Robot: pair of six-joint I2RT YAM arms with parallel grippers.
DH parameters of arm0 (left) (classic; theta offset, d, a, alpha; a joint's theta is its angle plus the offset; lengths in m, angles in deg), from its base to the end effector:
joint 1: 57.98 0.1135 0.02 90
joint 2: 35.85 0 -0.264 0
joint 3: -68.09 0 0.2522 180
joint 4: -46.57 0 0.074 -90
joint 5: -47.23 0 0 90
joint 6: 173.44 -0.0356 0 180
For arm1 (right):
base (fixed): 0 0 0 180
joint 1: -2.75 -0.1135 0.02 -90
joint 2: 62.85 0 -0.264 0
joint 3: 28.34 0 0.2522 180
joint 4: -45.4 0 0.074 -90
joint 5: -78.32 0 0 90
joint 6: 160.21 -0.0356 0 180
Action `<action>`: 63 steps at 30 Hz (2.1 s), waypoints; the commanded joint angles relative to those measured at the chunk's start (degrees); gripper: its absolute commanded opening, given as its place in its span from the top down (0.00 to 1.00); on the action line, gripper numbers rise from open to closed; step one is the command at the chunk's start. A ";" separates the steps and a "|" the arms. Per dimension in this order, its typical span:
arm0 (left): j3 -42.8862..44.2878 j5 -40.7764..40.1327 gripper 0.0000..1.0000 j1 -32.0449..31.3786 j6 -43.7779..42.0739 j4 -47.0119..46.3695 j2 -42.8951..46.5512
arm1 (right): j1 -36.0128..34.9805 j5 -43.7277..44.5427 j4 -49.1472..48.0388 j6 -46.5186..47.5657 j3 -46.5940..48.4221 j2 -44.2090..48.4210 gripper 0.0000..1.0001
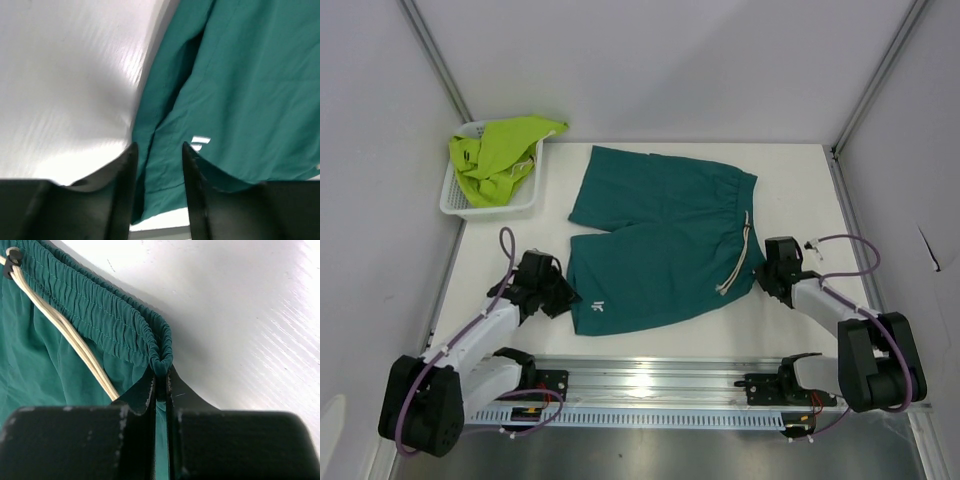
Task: Fold and stack the shorts
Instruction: Flatten the shorts out
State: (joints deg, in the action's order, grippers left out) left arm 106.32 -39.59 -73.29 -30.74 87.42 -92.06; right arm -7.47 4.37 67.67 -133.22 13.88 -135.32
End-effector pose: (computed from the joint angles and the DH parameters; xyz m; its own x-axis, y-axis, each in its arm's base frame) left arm 0.1632 -0.0467 0.1613 -0.7318 -0.6231 -0.2759 -0.4799 0.7587 -0.4405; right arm 0.2224 0.0301 0.1523 -0.3588 0.8055 -0.4717 0.6937 0.5682 0.4426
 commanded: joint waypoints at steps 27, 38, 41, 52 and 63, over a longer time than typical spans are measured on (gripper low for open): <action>4.09 -5.82 0.63 -1.12 -5.15 -11.71 -9.62 | 0.38 2.84 -1.22 0.95 -2.54 5.49 1.00; 5.24 -3.62 0.65 -1.48 -10.25 -18.92 -15.59 | 0.46 1.61 -2.27 2.01 -2.63 4.53 1.00; 5.76 -3.71 0.66 -1.56 -10.69 -19.71 -19.02 | 0.37 0.91 -2.80 2.01 -2.54 4.27 1.00; 8.57 -5.99 1.00 -1.56 -12.10 -16.64 -19.38 | 0.37 1.78 -1.75 1.92 -2.72 4.44 1.00; 11.22 -6.52 1.00 1.42 -13.86 -7.67 -13.50 | 0.37 2.58 -0.69 0.69 -3.16 3.65 1.00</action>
State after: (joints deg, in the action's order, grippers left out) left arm 115.52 -44.20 -73.42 -43.04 76.73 -109.19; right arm -7.29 4.19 67.13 -131.71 11.13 -131.19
